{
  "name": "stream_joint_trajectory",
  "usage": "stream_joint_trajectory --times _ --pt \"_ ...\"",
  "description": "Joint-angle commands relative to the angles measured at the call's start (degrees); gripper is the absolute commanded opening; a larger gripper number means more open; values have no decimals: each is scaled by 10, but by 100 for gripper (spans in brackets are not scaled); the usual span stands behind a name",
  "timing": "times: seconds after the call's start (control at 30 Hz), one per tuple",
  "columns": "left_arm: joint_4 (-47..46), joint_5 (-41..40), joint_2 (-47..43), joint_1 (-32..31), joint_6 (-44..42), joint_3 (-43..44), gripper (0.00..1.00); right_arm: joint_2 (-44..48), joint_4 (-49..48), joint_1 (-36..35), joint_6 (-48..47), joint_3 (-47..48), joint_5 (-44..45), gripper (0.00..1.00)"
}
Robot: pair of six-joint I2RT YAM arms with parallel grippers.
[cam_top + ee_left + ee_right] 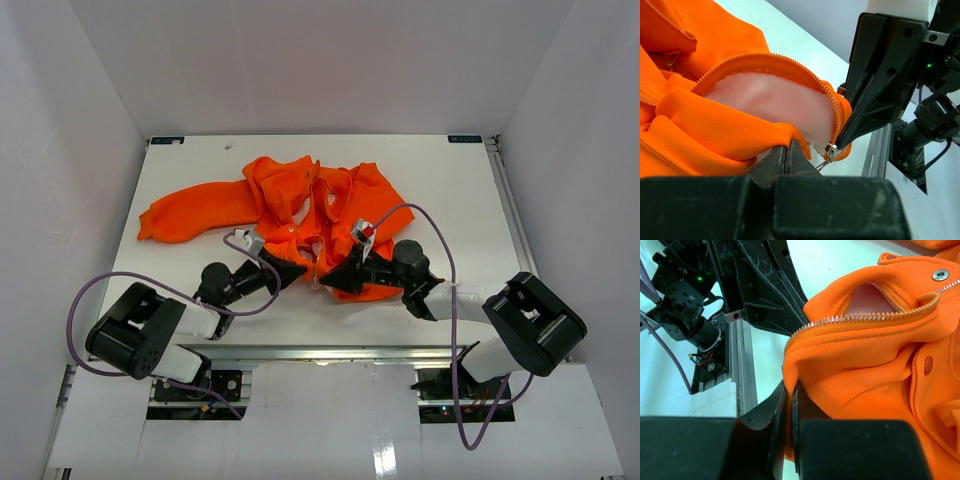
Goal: Zip up the jacket
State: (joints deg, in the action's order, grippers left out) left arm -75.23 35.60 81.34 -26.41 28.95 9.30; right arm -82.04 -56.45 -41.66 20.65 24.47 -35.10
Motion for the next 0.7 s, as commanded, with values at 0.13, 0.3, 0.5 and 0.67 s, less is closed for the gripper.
stream_joint_trajectory --times 0.13,0.3,0.5,0.67 --pt "-230 -109 -12 -29 -20 -34 0 -19 -90 -8 32 -2 17 8" --pt "-245 -147 -20 -40 -34 -46 0 -21 -99 -8 38 -12 25 8" --pt "-250 -180 -38 -55 -54 -47 0 -23 -90 -8 37 -10 27 8" --pt "-216 -193 -73 -63 -71 -34 0 -31 -84 -8 36 -7 23 8"
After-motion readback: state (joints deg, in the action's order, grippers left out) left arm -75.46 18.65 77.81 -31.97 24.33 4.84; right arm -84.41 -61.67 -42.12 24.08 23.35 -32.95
